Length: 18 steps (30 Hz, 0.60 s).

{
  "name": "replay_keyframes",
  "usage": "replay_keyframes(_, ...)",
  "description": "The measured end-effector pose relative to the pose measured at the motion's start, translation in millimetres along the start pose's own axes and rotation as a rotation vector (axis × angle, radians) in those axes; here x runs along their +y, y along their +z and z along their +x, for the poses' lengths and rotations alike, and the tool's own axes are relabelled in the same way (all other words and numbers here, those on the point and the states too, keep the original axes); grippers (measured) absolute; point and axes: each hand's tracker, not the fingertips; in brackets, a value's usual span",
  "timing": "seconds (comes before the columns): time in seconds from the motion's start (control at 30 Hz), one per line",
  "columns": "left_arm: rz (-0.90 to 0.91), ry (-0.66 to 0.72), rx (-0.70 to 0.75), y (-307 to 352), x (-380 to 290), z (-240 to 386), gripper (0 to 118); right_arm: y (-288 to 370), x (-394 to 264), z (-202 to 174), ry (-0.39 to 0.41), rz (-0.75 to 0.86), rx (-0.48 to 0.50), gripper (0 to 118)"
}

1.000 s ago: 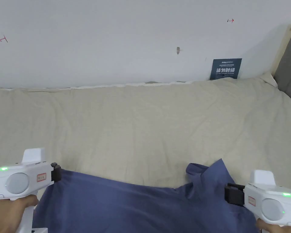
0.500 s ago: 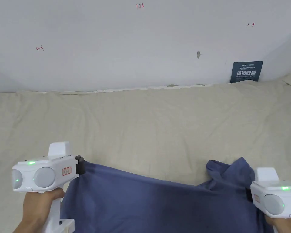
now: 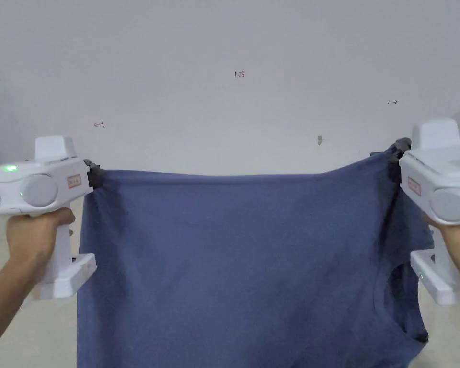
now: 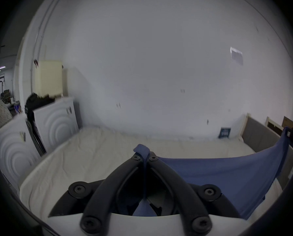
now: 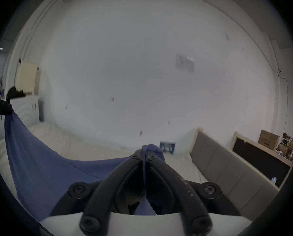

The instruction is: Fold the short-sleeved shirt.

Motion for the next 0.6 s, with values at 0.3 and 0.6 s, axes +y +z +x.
replay_keyframes(0.3,0.204,0.034,0.065,-1,100,3,3,-10,105,15,-0.097,0.199,0.027,4)
replay_keyframes(0.6,0.192,-0.001,0.063,-52,76,14,3,-25,85,14,-0.163,0.199,0.041,4)
